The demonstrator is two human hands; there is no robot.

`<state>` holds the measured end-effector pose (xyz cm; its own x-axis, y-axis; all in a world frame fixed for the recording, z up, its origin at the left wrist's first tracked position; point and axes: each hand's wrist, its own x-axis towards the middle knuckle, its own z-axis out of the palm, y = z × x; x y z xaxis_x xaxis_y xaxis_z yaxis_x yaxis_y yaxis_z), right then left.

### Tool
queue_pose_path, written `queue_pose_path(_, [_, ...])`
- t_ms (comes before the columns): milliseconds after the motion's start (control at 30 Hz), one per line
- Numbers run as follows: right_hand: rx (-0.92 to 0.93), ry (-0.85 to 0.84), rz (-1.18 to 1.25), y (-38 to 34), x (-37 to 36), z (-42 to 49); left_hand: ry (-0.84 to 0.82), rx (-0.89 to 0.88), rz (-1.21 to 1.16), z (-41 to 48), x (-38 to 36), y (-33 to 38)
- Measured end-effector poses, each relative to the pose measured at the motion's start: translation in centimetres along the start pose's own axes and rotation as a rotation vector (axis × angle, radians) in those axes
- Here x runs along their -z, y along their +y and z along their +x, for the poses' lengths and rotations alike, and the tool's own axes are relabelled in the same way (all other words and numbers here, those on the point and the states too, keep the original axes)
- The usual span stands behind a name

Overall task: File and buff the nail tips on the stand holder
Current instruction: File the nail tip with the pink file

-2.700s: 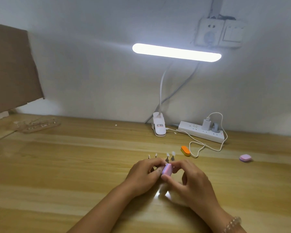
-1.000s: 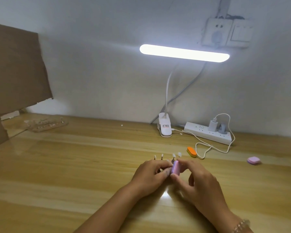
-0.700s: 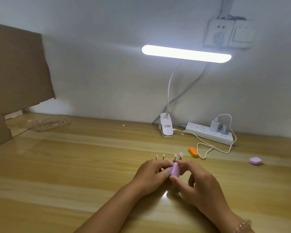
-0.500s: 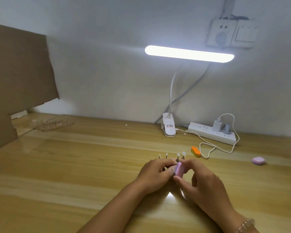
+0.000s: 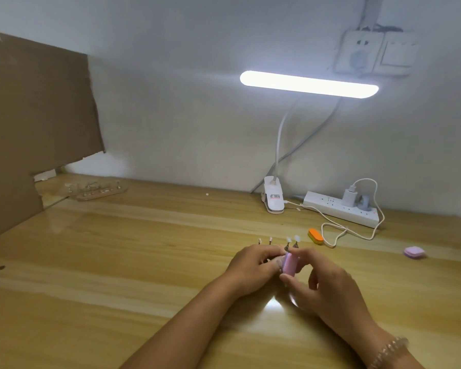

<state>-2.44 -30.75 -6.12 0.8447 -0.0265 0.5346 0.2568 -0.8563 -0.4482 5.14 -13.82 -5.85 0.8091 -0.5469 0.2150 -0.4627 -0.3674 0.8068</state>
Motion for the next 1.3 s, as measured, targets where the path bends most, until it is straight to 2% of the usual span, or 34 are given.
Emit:
queue_pose_path(133, [-0.088,0.090,0.018,0.34,0.32,0.47,-0.008,0.005,-0.021,0.03,0.06,-0.05])
queue_pose_path(267, [-0.014,-0.019,0.004,-0.22,0.01,-0.18,-0.007,-0.015,-0.021,0.10,0.03,-0.21])
queue_pose_path(400, [-0.096,0.061,0.019,0.15,0.19,0.26,-0.017,-0.019,-0.050,0.14,0.00,-0.15])
queue_pose_path(500, [-0.050,-0.005,0.051,-0.11,-0.04,0.10,-0.003,-0.039,-0.047,0.25,0.04,-0.25])
queue_pose_path(633, [-0.128,0.049,0.074,0.27,0.07,0.60,-0.003,-0.028,-0.065,0.33,-0.13,-0.25])
queue_pose_path(733, [-0.069,-0.009,0.085,-0.05,-0.07,0.38,0.010,-0.019,-0.095,0.39,-0.13,-0.42])
queue_pose_path(833, [-0.122,0.067,0.102,0.58,0.18,0.74,0.017,-0.012,-0.092,0.44,-0.27,-0.54])
queue_pose_path(967, [-0.038,-0.015,0.078,-0.03,0.08,0.38,-0.002,0.000,-0.120,0.31,-0.25,-0.36])
queue_pose_path(1100, [-0.126,0.055,0.081,0.46,0.30,0.75,0.039,0.036,-0.153,0.40,-0.26,-0.41])
queue_pose_path(1200, [-0.076,0.028,0.047,-0.03,0.19,0.37,0.034,0.044,-0.181,0.35,-0.22,-0.29])
queue_pose_path(1300, [-0.147,0.043,0.089,0.17,0.20,0.54,0.058,0.041,-0.150,0.44,-0.22,-0.28])
